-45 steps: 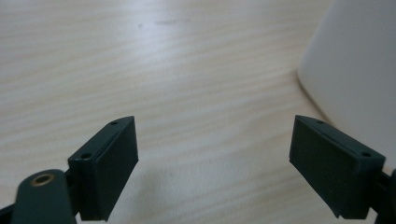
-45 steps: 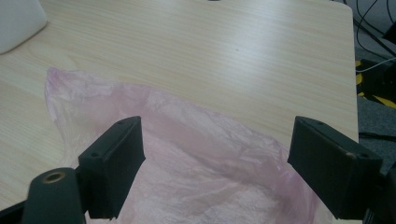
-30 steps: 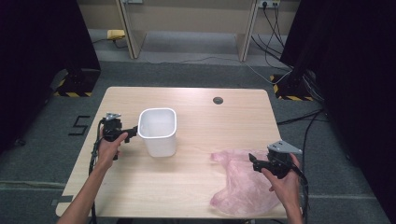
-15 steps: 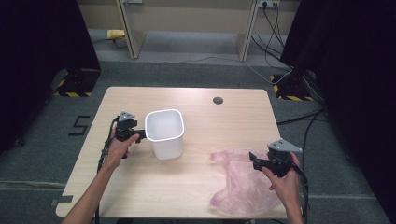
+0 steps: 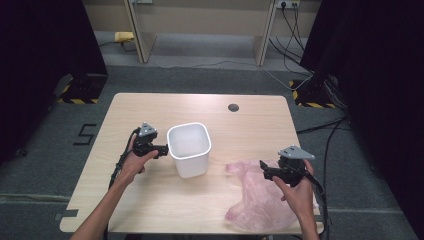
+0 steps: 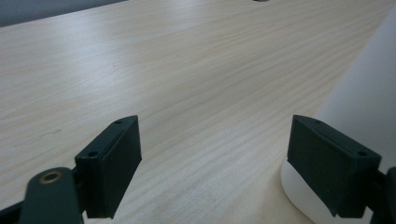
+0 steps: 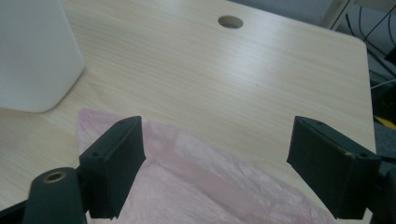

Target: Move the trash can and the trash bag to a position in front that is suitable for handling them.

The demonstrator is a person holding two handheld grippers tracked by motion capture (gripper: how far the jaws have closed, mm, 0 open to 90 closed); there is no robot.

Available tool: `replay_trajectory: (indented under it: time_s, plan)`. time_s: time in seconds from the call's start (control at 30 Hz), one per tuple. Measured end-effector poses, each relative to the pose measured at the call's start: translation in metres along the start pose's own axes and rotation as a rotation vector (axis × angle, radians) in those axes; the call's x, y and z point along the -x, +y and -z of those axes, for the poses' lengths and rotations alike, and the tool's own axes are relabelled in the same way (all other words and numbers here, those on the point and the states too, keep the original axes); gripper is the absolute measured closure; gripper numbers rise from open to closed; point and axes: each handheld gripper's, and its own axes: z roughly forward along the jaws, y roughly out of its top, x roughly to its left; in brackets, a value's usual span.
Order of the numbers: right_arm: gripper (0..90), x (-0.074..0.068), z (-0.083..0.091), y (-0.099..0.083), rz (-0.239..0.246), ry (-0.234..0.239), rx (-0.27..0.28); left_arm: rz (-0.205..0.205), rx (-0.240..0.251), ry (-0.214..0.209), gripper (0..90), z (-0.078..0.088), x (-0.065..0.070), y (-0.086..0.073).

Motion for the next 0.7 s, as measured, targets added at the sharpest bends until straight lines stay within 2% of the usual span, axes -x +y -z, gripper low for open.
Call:
replay_trajectory:
  time_s: [0.03, 0.13, 0.2, 0.27, 0.33, 0.4, 0.43, 0.5, 0.57, 0.7]
  plan:
    - [18.8, -0.004, 0.001, 0.004, 0.011, -0.005, 0.004, 0.014, 0.010, -0.002, 17.3, -0.001, 0.000, 0.000]
    - [19.7, -0.019, 0.001, 0.021, 0.050, -0.041, 0.008, 0.021, 0.014, -0.001, 18.5, -0.001, 0.004, 0.002]
    - [19.7, -0.035, 0.002, 0.035, 0.098, -0.072, 0.001, 0.016, 0.015, 0.004, 19.8, -0.001, 0.005, 0.003]
    - [20.6, -0.049, 0.002, 0.046, 0.129, -0.082, 0.015, 0.022, 0.012, 0.004, 19.8, -0.001, 0.006, 0.003]
    - [21.7, -0.060, -0.001, 0.054, 0.118, -0.075, 0.029, 0.027, 0.010, 0.002, 19.6, -0.001, 0.007, 0.002]
    - [23.1, -0.070, -0.011, 0.058, 0.084, -0.046, 0.031, 0.036, 0.015, 0.007, 19.3, 0.000, 0.007, 0.001]
    - [23.1, -0.074, -0.018, 0.059, 0.069, -0.048, 0.030, 0.044, 0.018, 0.006, 19.3, 0.001, 0.007, 0.000]
    - [22.7, -0.079, -0.032, 0.060, 0.040, -0.049, 0.036, 0.062, 0.019, 0.004, 19.2, 0.001, 0.007, -0.003]
    - [22.2, -0.083, -0.045, 0.059, -0.024, -0.012, 0.049, 0.077, 0.012, -0.003, 19.2, 0.001, 0.007, -0.005]
    - [22.2, -0.089, -0.062, 0.059, -0.070, 0.024, 0.060, 0.066, -0.001, -0.006, 19.1, 0.001, 0.008, -0.006]
